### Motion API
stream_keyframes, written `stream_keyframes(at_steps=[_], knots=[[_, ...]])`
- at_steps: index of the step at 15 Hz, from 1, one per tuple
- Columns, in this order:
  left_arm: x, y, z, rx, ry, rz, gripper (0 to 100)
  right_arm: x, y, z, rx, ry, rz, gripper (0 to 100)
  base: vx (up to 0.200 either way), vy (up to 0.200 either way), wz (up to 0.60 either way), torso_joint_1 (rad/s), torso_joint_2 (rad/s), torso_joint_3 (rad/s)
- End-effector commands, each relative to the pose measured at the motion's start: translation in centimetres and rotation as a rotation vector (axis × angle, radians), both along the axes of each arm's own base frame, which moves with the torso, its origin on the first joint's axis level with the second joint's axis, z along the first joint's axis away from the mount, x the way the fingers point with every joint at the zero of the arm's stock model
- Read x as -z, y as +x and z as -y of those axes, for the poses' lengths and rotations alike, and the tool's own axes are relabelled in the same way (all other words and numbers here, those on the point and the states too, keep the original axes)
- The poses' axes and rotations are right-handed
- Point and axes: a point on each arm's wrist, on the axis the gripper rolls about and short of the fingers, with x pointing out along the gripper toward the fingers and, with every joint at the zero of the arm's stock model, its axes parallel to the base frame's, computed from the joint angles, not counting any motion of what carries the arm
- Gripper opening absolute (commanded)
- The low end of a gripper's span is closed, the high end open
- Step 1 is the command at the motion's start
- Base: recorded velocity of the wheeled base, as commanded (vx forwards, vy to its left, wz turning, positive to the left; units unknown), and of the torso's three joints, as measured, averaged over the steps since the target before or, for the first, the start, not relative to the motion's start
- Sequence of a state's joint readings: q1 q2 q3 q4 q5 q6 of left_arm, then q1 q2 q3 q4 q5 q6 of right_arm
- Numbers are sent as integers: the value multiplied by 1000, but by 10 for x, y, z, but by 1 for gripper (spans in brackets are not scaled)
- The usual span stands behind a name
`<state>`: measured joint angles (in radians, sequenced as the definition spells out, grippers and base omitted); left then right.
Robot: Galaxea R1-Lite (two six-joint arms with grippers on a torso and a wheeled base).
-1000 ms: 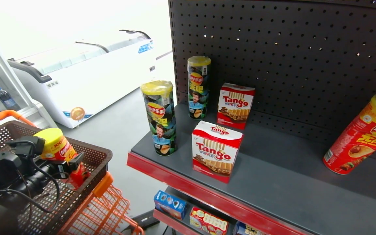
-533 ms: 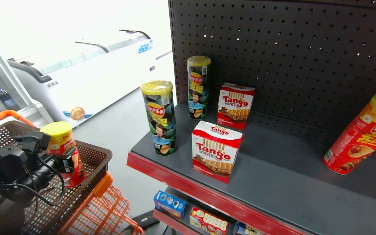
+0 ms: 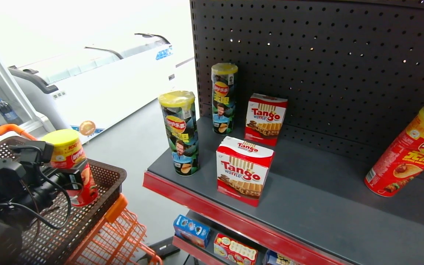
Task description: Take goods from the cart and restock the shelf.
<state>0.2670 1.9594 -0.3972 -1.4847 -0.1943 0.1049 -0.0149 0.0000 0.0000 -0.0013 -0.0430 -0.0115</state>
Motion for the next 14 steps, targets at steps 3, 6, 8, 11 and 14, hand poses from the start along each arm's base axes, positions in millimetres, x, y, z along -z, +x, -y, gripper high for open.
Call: stream_keyframes(at_steps=[3,6,8,11,14], knots=[[-65,-26,30,100,32,134,0,0,0,0,0,-1,0,100,0,0,0,0,0,0],[-100,-42,47,158,38,198,0,0,0,0,0,-1,0,100,0,0,0,0,0,0],[-118,-59,53,180,13,157,0,0,0,0,0,-1,0,100,0,0,0,0,0,0],[-130,-88,71,255,-13,160,0,0,0,0,0,-1,0,100,0,0,0,0,0,0],[-115,-123,86,338,-58,128,0,0,0,0,0,-1,0,100,0,0,0,0,0,0]])
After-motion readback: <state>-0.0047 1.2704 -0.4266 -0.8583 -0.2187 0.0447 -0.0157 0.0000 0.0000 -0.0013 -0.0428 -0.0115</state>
